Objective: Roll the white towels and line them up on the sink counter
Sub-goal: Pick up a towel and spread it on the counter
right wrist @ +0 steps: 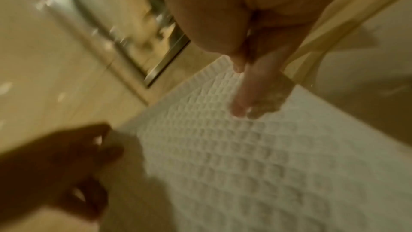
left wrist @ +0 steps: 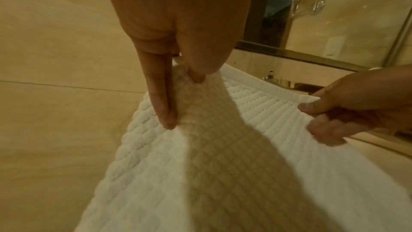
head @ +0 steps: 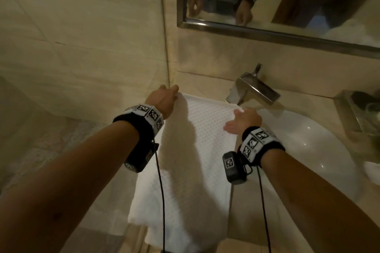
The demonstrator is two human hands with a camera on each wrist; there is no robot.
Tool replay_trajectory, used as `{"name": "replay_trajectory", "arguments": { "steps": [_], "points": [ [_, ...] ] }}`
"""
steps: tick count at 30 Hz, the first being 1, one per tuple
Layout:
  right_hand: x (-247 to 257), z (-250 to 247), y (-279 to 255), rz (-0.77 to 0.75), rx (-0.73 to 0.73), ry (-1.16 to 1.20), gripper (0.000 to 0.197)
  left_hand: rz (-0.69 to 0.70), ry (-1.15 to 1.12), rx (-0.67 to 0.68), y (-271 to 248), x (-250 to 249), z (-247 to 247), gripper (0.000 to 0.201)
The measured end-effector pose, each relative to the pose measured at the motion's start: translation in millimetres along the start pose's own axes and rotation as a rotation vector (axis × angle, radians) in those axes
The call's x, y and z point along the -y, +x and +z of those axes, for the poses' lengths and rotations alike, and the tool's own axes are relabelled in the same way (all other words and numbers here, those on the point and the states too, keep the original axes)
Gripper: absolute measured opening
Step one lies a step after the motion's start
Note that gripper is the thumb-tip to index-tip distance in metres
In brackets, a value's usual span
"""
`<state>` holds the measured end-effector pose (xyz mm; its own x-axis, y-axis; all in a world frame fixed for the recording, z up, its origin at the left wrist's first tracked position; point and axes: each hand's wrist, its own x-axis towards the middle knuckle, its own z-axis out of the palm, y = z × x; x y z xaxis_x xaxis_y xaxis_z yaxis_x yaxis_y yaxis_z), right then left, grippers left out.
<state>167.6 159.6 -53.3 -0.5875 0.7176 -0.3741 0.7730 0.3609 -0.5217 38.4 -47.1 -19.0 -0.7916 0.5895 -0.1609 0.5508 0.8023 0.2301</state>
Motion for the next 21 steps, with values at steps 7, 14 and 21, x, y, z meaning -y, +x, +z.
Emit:
{"name": "replay_trajectory", "arguments": {
  "steps": [7,14,21],
  "points": [
    [53,4,61,-0.150,-0.266,0.375,0.022,-0.035,-0.088,-0.109,73,6,-11,0.027],
    [62,36,81,-0.146,-0.165,0.212,0.047,-0.091,-0.091,-0.060,131,5,14,0.034],
    [65,61,116,-0.052,0.028,0.229,0.075,-0.083,-0.074,-0.040,173,3,39,0.042]
  ]
}}
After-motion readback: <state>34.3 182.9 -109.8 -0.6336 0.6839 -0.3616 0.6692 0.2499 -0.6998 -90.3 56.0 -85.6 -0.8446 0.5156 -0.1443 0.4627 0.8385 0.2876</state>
